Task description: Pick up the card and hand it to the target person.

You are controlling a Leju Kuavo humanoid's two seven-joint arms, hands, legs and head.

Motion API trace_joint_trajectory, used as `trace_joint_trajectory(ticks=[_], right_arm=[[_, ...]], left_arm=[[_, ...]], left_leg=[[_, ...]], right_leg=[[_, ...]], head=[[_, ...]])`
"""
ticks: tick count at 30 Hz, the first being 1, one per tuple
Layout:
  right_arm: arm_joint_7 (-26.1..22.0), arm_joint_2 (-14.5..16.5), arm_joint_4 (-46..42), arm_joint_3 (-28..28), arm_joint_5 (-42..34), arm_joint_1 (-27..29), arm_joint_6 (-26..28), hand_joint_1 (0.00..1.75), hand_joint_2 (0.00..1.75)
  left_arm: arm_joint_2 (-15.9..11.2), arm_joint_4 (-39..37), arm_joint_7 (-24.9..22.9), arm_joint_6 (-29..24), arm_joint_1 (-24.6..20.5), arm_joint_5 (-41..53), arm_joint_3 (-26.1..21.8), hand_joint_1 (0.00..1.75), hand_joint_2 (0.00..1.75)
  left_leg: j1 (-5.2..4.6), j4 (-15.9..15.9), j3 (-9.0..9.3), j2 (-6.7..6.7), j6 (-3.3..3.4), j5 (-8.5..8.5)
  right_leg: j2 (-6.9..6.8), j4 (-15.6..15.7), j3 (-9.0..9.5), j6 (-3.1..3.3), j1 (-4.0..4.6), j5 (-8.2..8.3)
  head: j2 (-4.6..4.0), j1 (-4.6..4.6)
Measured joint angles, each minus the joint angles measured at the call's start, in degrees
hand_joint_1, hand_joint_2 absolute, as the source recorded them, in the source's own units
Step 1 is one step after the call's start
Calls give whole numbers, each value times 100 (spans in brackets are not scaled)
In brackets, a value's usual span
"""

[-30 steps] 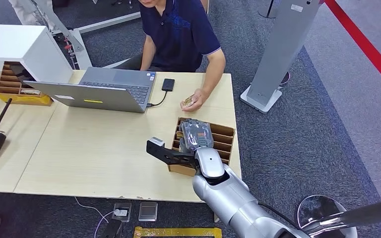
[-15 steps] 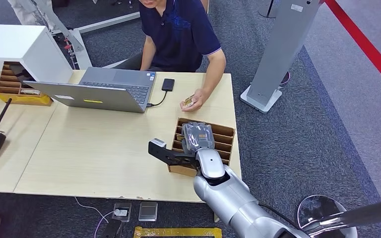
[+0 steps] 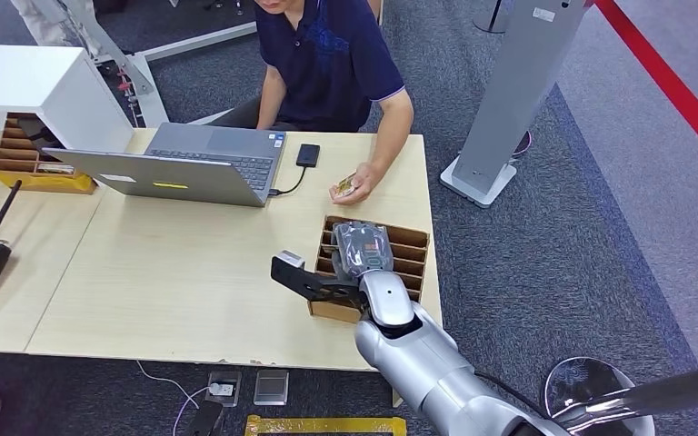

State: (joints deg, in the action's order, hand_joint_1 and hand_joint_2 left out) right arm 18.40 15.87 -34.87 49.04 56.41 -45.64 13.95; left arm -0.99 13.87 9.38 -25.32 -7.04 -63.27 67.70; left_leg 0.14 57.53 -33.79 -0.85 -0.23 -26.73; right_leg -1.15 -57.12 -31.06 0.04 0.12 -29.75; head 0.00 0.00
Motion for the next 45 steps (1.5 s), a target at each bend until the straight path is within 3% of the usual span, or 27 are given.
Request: trace_joint_trajectory(ticks=[17,22,36,45], right_arm=[[19,-677,-2043,-256,-345,9,-255,139,175],[53,-795,-2358,-469,-313,-93,-96,137,175],[-794,-284,60,-1164,-246,-1312,1156,132,175],[-850,-343,1049,-1167,-295,-1757,1328,136,175]], left_arm=[[30,-7,39,-67,15,-105,-143,0,0],[48,-4,87,-59,18,-111,-151,0,0],[23,2,113,-65,9,-19,-9,0,0],[-72,44,96,-41,-8,95,117,0,0]], left_leg=[[1,4,-4,12,2,0],[1,4,-3,14,2,1],[-3,-2,6,0,0,3],[-1,-5,9,5,0,4]], right_leg=[[-13,-1,0,-2,1,-3],[-14,-1,1,-2,0,-3],[1,-1,3,2,-3,2],[-4,3,9,3,-1,3]], head=[[0,0],[0,0],[0,0],[0,0]])
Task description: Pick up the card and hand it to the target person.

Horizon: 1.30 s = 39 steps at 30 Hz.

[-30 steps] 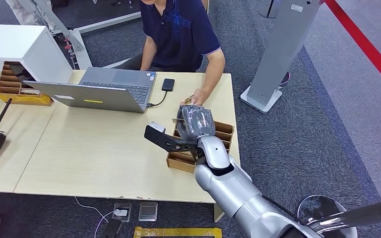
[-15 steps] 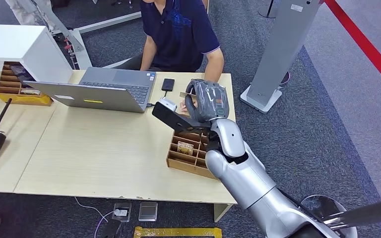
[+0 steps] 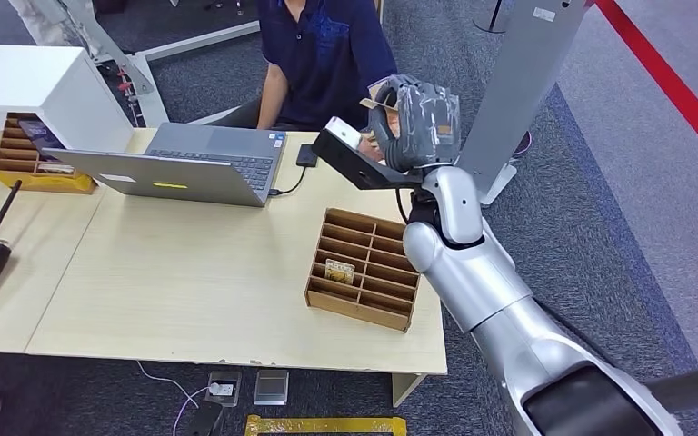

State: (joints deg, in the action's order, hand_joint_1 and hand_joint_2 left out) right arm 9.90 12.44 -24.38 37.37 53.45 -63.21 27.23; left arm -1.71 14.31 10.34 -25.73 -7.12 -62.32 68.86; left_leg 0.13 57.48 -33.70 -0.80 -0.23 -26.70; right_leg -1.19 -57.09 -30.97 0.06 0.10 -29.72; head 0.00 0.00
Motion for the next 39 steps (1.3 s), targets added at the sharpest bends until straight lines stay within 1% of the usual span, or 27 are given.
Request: trace_joint_trajectory(ticks=[3,7,12,13,15,16,17,19,23,25,29,31,33,35,36,38,39], right_arm=[[145,-21,160,101,100,-60,-131,136,175],[312,-30,302,235,233,-110,-299,131,175],[446,-44,398,329,309,-94,-471,132,175],[457,-44,407,336,311,-85,-488,124,175],[466,-44,406,343,310,-70,-513,75,175],[466,-47,399,350,313,-61,-514,43,175],[459,-49,388,354,313,-51,-509,17,175],[427,-50,351,345,292,-30,-447,0,175],[323,-13,292,271,162,-10,-374,0,175],[140,43,253,129,-67,17,-332,0,175],[-395,173,160,-278,-788,106,-218,0,175],[-794,228,57,-493,-1214,198,-120,0,175],[-1398,292,-144,-741,-1849,383,-16,0,175],[-1929,310,-361,-824,-2372,618,158,0,175],[-2208,298,-476,-822,-2624,775,285,0,175],[-2562,246,-655,-722,-3015,1032,507,0,175],[-2731,215,-739,-671,-3291,1173,503,0,175]], left_arm=[[-15,7,-18,8,-3,17,15,0,0],[-17,15,-38,12,-5,22,17,0,0],[-20,22,-55,12,-4,15,3,0,0],[-22,23,-57,14,-4,15,3,0,0],[-26,26,-58,23,-5,19,5,0,0],[-29,27,-59,28,-5,22,8,0,0],[-32,28,-59,33,-5,24,10,0,0],[-37,27,-62,36,-5,27,8,0,0],[-35,28,-66,24,-4,17,-15,0,0],[-28,27,-77,11,-3,6,-32,0,0],[-10,23,-106,-22,0,-15,-65,0,0],[6,16,-118,-43,1,-28,-84,0,0],[22,7,-124,-61,3,-44,-109,0,0],[27,3,-107,-61,5,-55,-130,0,0],[29,1,-94,-52,6,-55,-134,0,0],[31,-3,-73,-37,7,-55,-143,0,0],[34,-6,-70,-26,8,-50,-142,0,0]], left_leg=[[0,-1,2,0,-1,-1],[0,-3,4,1,-1,-1],[0,-1,0,-1,0,-1],[0,0,-1,-2,0,-2],[0,0,0,-2,0,-3],[0,1,-2,-1,0,-3],[0,1,-1,-1,0,-3],[0,0,0,-2,-1,-3],[0,0,0,-3,-1,-2],[-1,-1,0,-6,-1,-2],[0,1,-3,-7,0,-3],[0,0,-3,-7,0,-3],[0,-2,0,-8,-1,-3],[1,-4,3,-7,-1,-2],[2,-5,4,-7,-1,-2],[3,-13,13,-2,-1,0],[3,-13,14,0,-1,1]], right_leg=[[1,1,2,0,0,-1],[1,4,4,0,0,-1],[1,1,-1,0,0,-1],[1,0,-2,0,0,-1],[2,0,-1,0,0,-2],[1,-1,-2,0,0,-3],[2,-1,-1,0,0,-3],[3,0,-1,0,0,-2],[5,-1,-2,0,0,-1],[7,0,-3,0,-1,0],[7,-2,-6,2,0,0],[7,-1,-5,2,0,0],[8,0,-3,2,0,0],[7,4,1,2,1,1],[6,6,2,2,2,2],[3,15,13,2,3,2],[1,15,15,2,3,2]], head=[[0,0],[0,0],[0,0],[0,0],[0,0],[0,0],[0,0],[0,0],[0,0],[0,0],[0,0],[0,0],[0,0],[0,0],[0,0],[0,0],[0,0]])
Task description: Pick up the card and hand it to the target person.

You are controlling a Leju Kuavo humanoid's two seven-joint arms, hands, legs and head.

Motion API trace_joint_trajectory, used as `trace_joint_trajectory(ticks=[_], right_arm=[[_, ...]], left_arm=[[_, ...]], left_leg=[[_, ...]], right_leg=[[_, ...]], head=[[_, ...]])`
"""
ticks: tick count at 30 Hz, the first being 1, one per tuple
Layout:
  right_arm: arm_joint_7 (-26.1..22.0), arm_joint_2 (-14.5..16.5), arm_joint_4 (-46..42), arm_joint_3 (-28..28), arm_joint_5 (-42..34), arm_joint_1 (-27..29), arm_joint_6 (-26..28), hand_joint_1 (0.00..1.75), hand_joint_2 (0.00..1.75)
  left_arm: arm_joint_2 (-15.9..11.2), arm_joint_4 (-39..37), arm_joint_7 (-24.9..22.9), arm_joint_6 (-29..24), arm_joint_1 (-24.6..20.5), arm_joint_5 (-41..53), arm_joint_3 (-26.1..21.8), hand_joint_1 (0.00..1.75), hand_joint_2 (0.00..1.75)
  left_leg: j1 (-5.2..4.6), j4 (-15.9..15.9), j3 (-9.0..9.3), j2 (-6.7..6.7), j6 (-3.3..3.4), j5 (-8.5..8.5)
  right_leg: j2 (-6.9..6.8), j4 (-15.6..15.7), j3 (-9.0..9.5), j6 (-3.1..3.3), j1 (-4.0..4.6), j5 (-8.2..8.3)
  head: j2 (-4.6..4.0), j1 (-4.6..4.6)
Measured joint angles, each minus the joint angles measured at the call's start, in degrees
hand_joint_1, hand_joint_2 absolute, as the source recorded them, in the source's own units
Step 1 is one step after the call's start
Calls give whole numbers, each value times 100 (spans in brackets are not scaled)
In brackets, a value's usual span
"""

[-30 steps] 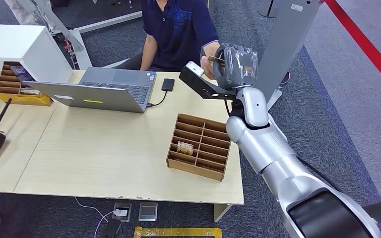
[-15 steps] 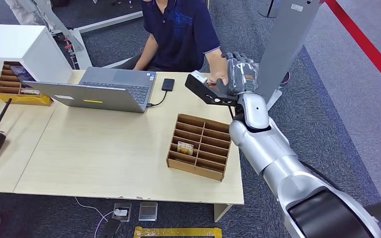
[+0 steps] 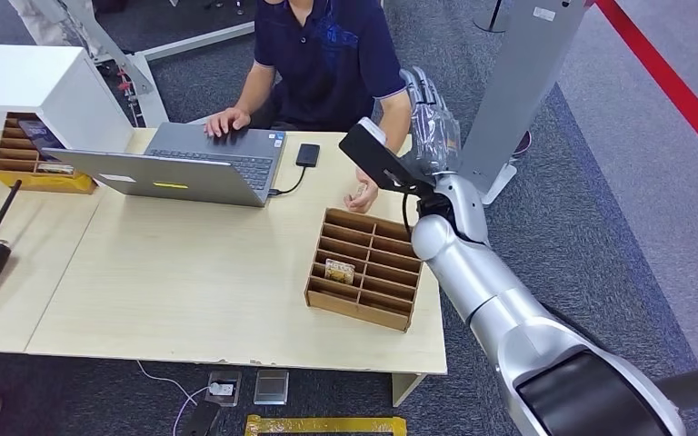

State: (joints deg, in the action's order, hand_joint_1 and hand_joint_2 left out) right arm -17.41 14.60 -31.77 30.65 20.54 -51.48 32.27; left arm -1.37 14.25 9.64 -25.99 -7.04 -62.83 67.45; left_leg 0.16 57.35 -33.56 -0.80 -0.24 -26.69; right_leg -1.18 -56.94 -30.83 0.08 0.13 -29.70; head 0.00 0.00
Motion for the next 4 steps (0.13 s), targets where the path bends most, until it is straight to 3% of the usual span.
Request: trace_joint_trajectory(ticks=[4], right_arm=[[-419,-142,-416,186,-974,570,-290,0,175]], left_arm=[[4,-5,14,38,2,11,-2,0,0]], left_leg=[[0,2,-2,4,1,0]], right_leg=[[-5,0,0,-1,0,-1]], head=[[0,0]])
